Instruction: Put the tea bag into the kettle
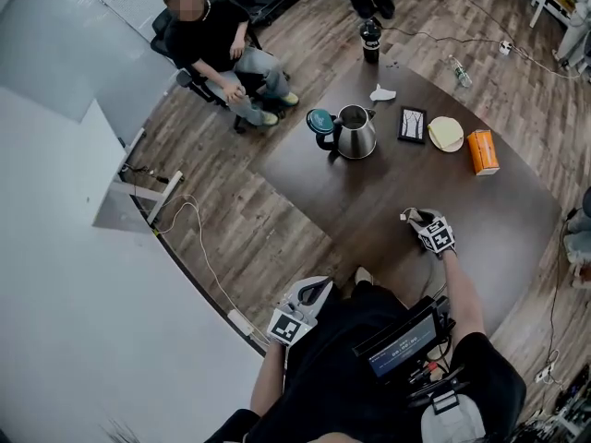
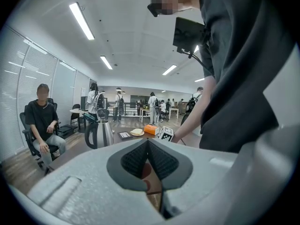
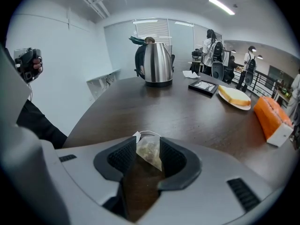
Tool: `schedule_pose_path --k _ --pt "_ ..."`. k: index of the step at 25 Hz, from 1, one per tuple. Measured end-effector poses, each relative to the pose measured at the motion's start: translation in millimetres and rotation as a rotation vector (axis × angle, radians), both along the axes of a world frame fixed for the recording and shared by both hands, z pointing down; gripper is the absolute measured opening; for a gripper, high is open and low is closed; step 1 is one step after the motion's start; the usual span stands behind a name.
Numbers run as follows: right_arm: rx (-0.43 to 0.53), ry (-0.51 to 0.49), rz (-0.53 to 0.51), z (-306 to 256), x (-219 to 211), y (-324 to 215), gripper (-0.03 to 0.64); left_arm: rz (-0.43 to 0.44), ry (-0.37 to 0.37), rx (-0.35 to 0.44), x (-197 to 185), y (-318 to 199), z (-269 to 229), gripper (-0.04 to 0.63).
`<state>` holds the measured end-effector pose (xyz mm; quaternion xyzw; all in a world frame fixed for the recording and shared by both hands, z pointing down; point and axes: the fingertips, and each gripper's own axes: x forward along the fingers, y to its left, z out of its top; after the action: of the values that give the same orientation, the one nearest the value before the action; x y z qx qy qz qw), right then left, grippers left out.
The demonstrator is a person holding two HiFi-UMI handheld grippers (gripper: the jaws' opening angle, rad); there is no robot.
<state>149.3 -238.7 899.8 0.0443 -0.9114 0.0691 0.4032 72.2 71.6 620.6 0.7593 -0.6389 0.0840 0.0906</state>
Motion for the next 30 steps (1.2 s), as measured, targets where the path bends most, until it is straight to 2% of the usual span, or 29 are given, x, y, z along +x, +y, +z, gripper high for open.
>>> schedule_pose_path --k 5,6,7,9,15,18,30 --pt "0.000 0.012 0.000 1 -2 2 0.113 -0.006 0.011 -0.003 -5 1 1 0.000" --pt "0.007 0.018 0.001 2 -1 1 0.093 -0.003 0.009 -0.004 -5 1 2 0.000" --pt "0.017 0.026 0.003 3 -1 0 0.028 -0.001 0.009 -0.003 -6 1 3 0.001" --pt "0.033 0.035 0.007 2 -2 -2 0.009 0.007 0.005 0.004 -9 0 3 0.000" --pt "0.039 0.026 0.026 8 -5 -2 0.008 -0.001 0.023 0.012 -12 1 9 0.000" --pt "0.051 0.006 0.035 -8 -12 -2 0.008 0.013 0.005 0.004 -17 0 3 0.000" --pt "0.085 -0.062 0.113 -51 -7 8 0.008 0.063 0.021 0.016 -28 5 -6 0.000"
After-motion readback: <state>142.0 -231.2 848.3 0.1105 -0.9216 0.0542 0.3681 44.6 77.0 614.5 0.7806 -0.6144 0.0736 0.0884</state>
